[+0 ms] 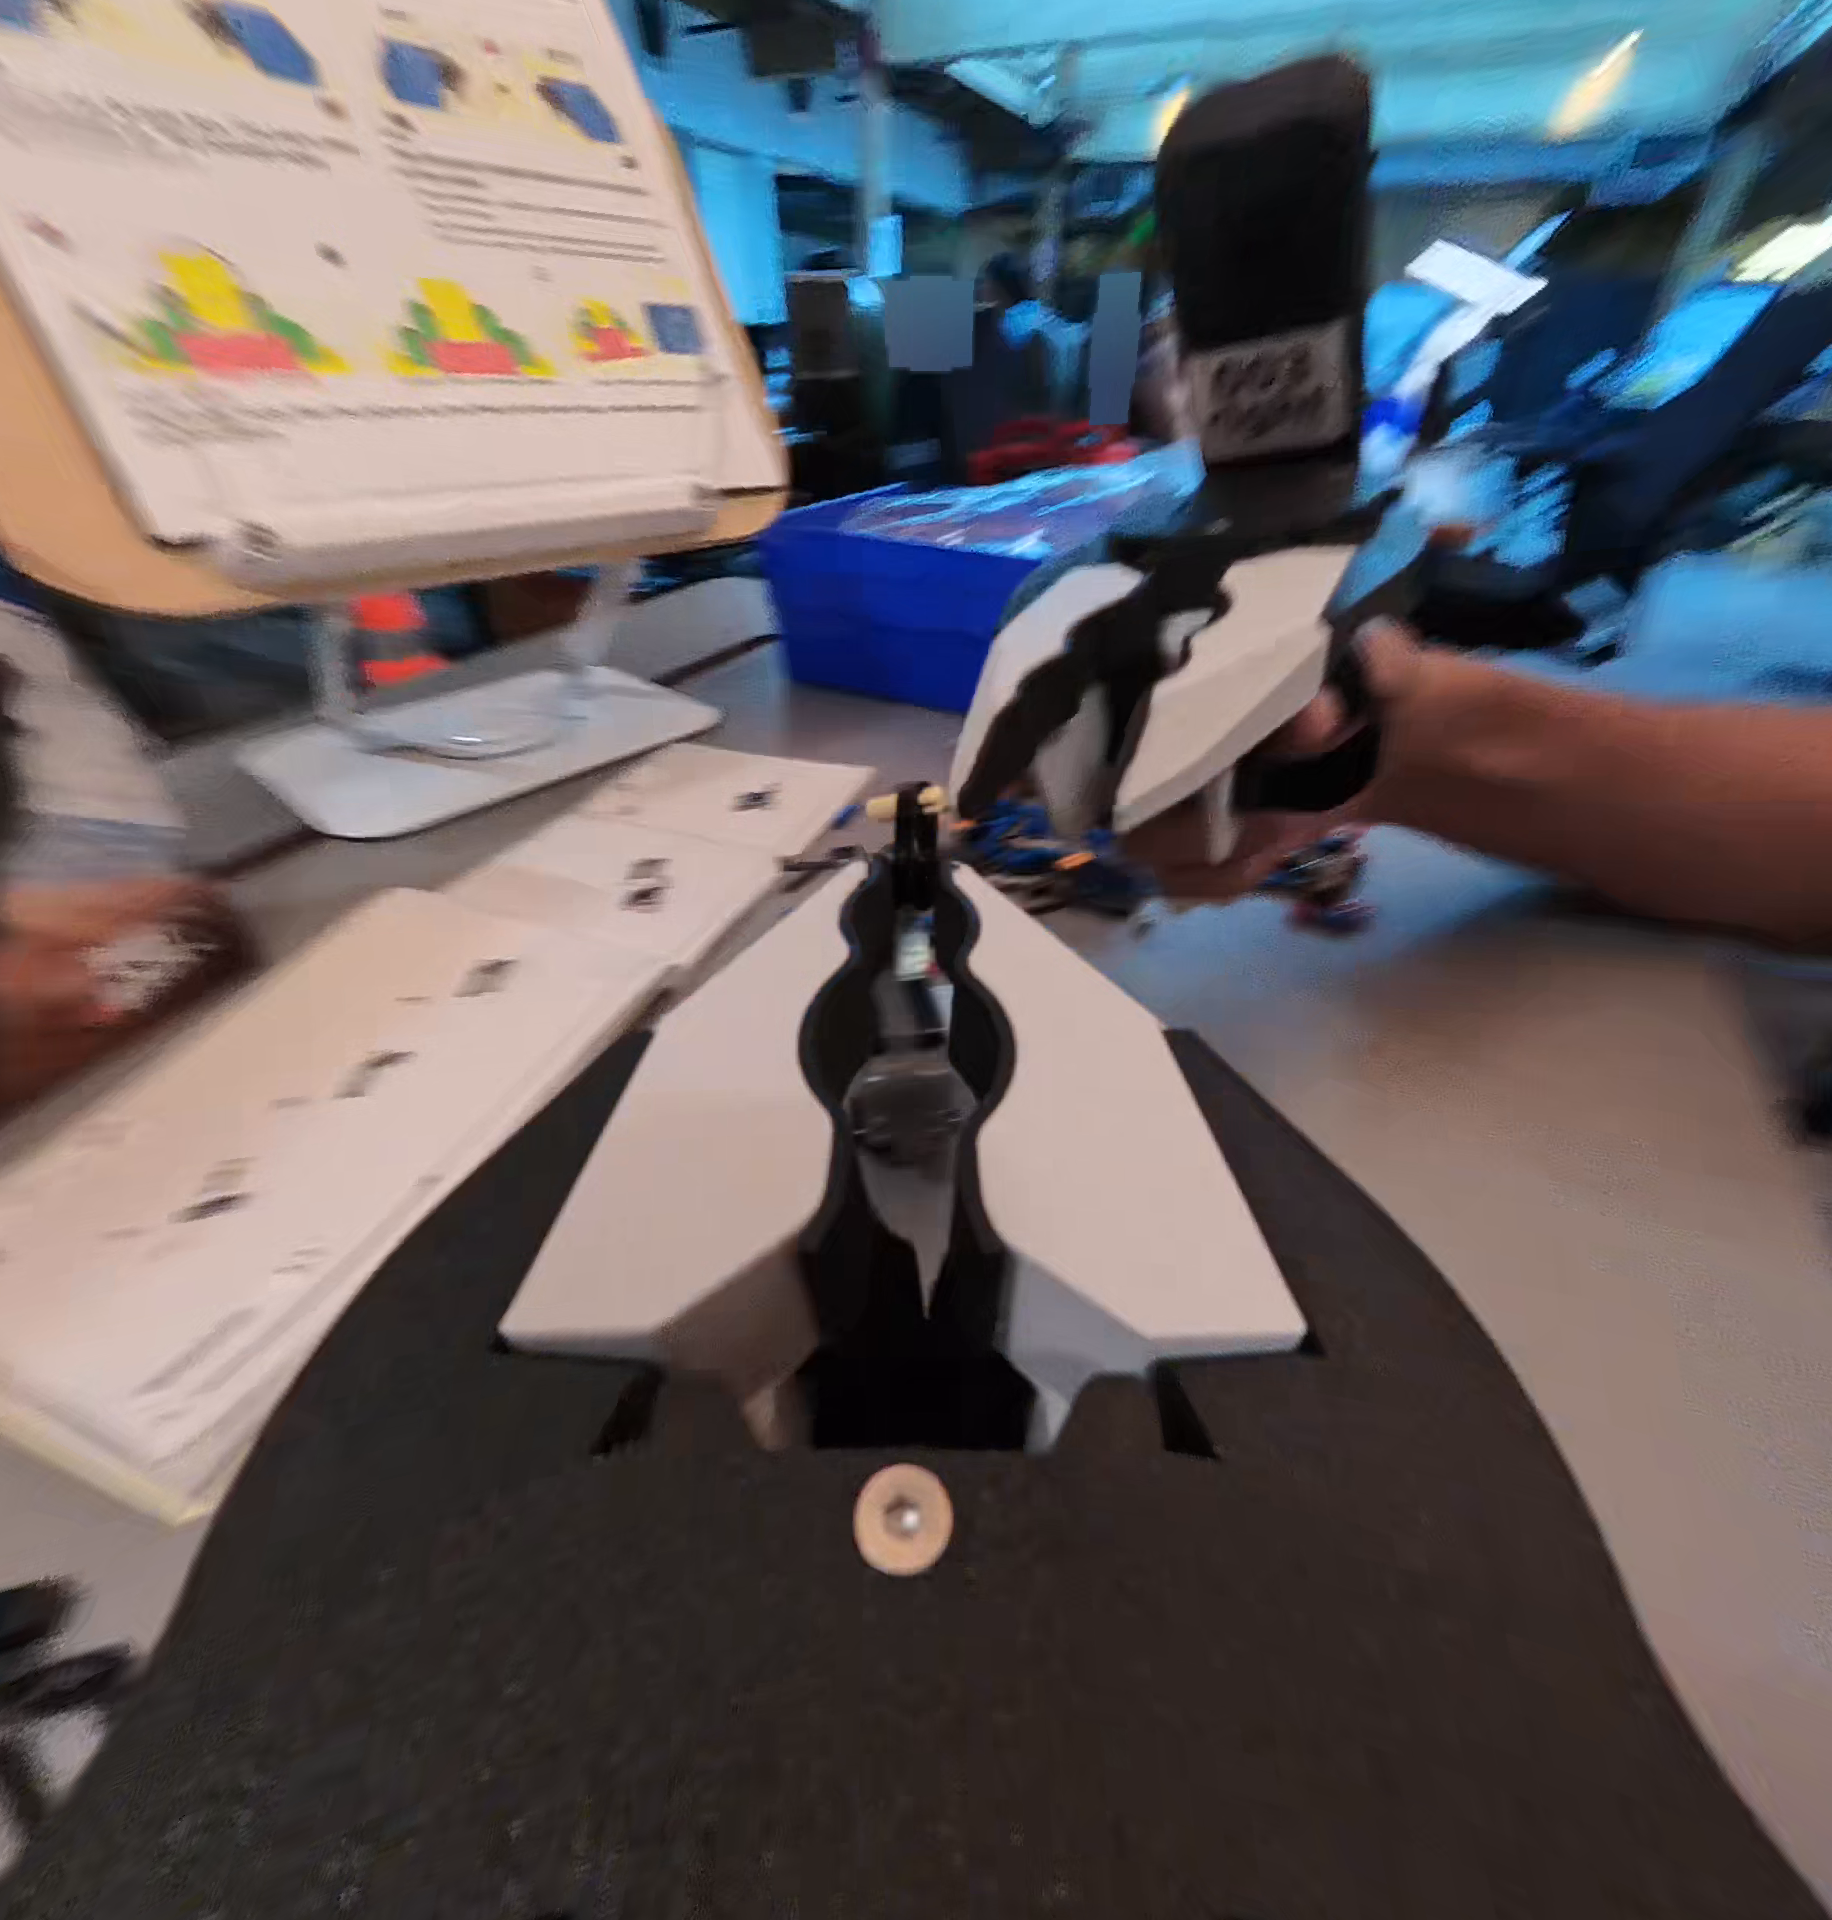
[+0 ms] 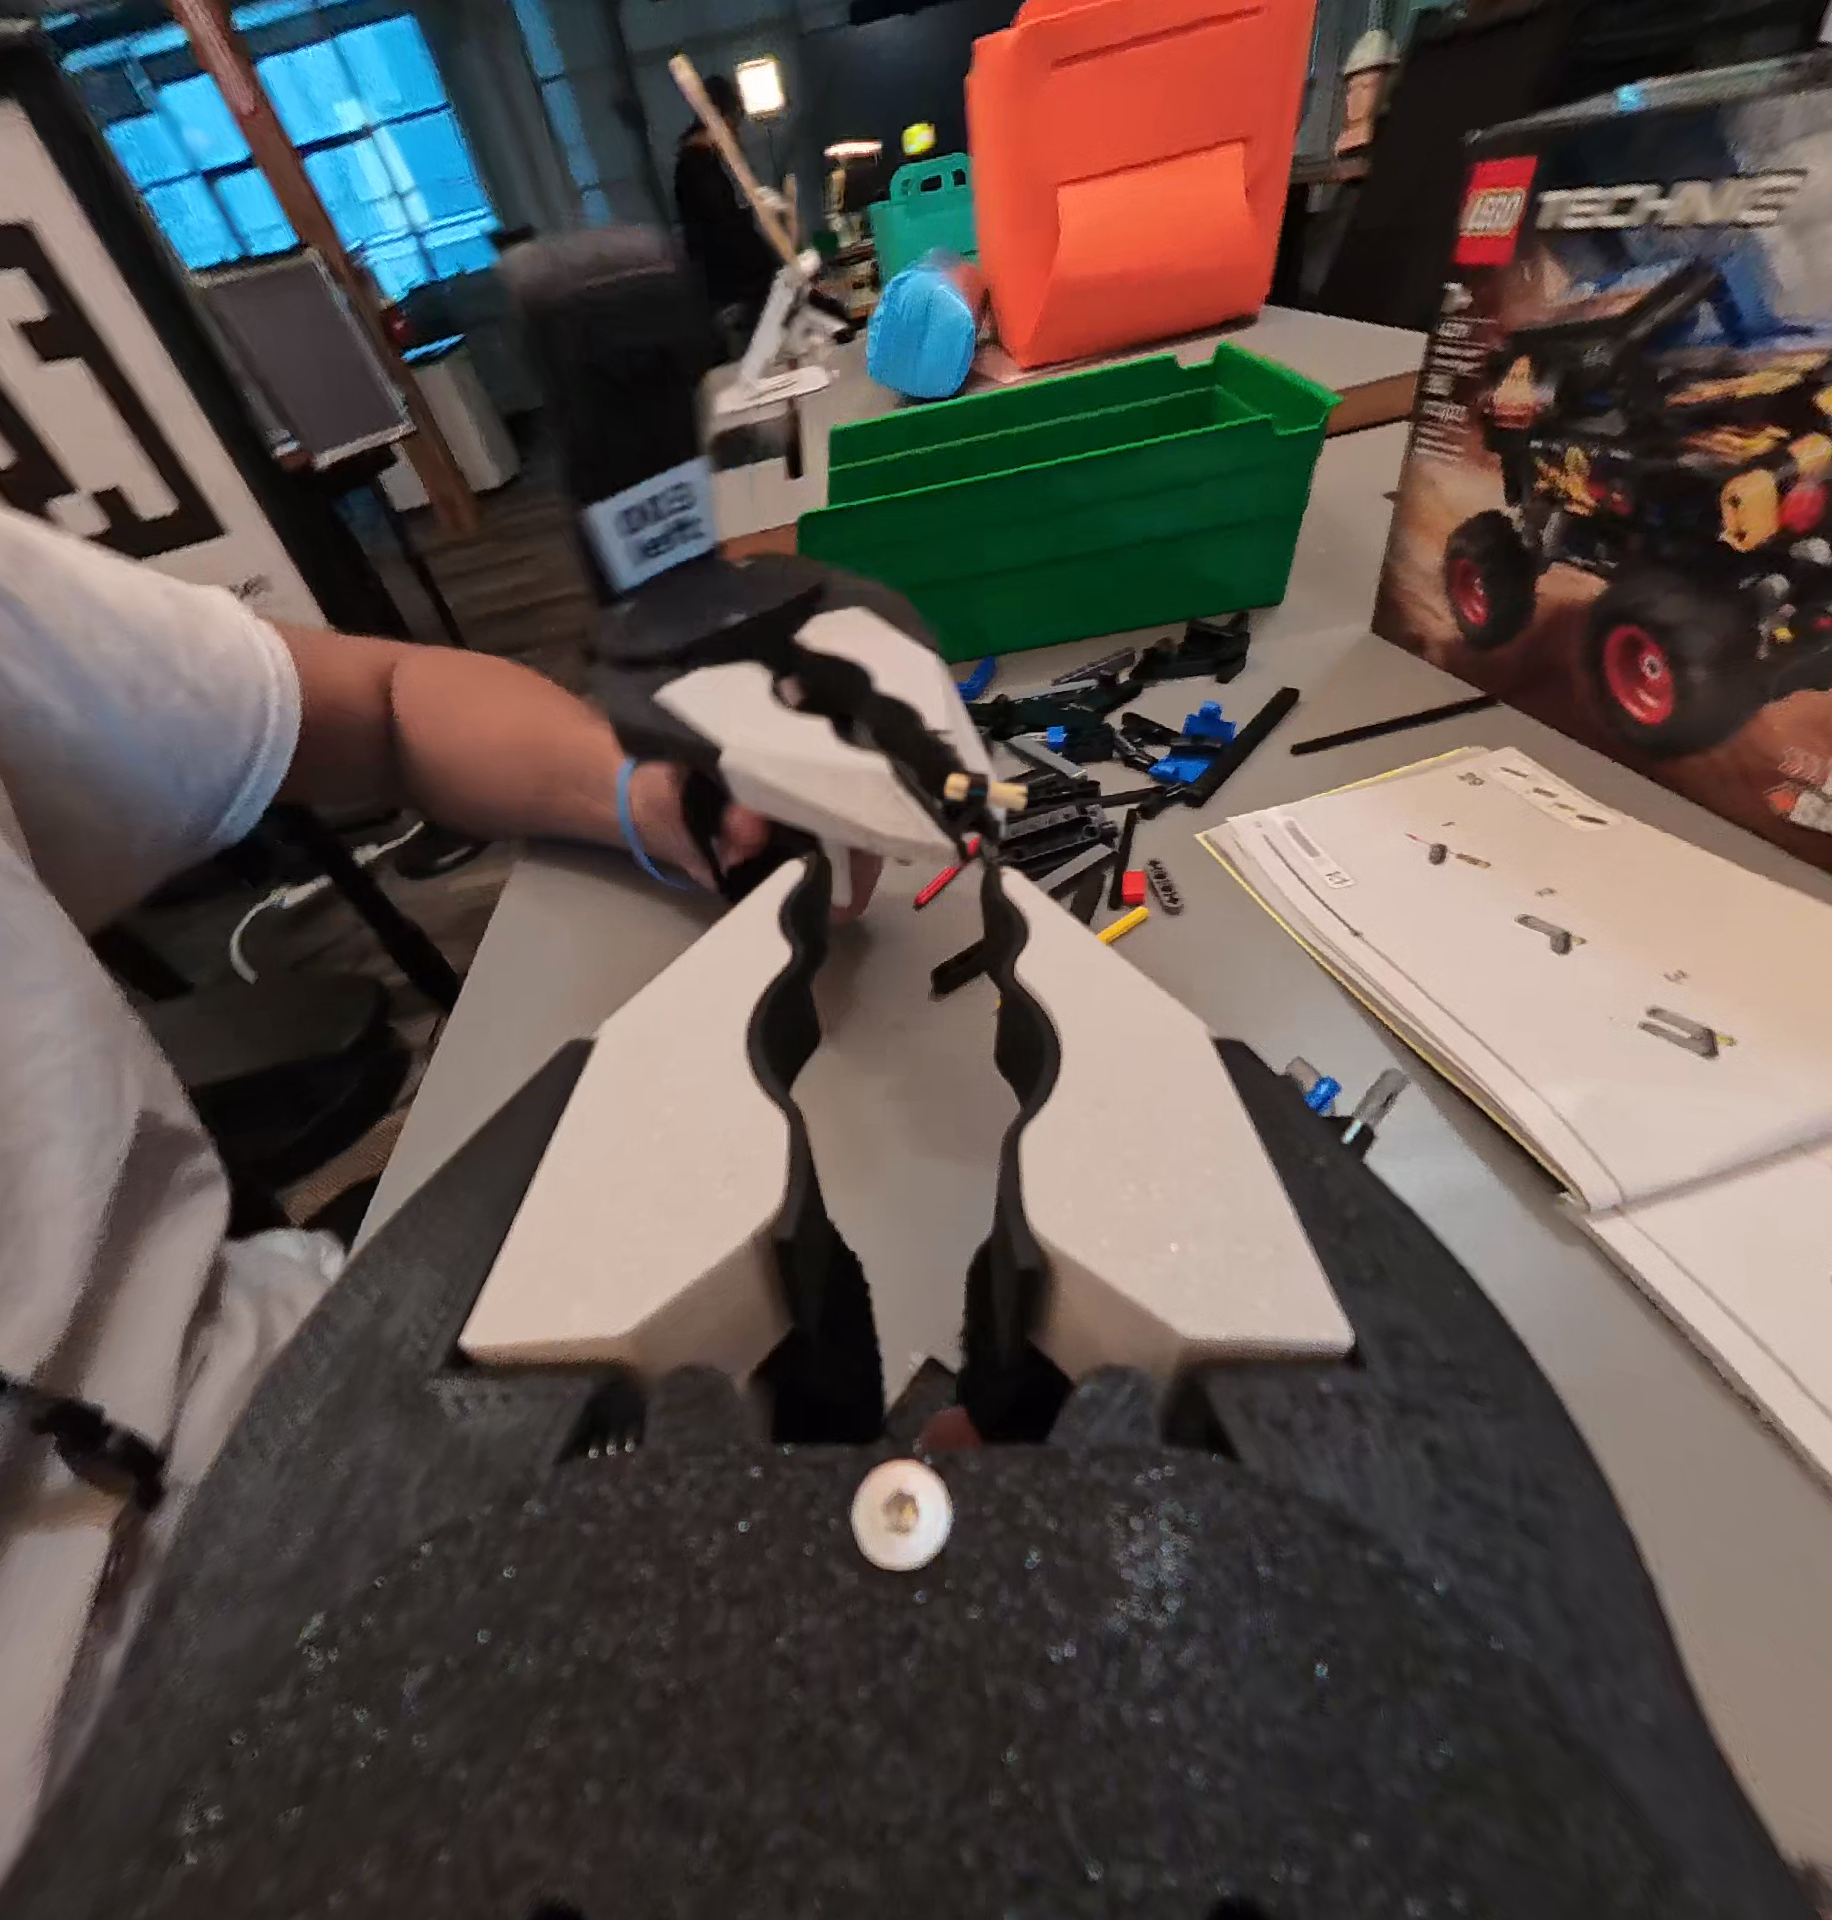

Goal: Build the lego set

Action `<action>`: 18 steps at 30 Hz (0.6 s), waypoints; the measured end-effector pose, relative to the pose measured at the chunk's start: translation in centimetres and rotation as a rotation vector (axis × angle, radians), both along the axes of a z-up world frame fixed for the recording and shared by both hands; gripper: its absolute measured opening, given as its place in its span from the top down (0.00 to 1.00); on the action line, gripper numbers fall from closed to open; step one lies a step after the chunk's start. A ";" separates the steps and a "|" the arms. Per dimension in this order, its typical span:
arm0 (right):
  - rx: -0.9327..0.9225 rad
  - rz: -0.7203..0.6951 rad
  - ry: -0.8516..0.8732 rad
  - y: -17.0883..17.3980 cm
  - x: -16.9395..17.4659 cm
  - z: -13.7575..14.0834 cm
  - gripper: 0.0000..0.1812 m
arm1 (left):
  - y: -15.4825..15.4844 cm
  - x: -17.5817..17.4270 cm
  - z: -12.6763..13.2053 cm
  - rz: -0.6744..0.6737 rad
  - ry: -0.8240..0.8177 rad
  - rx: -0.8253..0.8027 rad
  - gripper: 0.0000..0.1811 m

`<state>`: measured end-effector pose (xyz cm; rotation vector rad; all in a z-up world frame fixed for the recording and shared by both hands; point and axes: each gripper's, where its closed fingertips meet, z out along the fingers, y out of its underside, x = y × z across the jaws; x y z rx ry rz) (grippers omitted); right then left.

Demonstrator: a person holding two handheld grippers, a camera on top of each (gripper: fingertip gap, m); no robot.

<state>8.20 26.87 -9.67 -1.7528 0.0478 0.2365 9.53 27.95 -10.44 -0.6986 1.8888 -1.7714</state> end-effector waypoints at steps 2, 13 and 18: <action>0.015 -0.058 0.050 0.4 0.8 0.0 0.85 | 0.4 0.6 -0.4 0.129 -0.126 0.145 0.98; -0.014 -0.067 0.260 1.5 0.5 -0.7 0.96 | 0.1 0.3 -0.4 0.366 -0.501 0.541 0.97; -0.023 -0.036 0.266 1.2 0.4 -0.9 0.96 | -0.3 0.1 -0.6 0.326 -0.494 0.534 0.97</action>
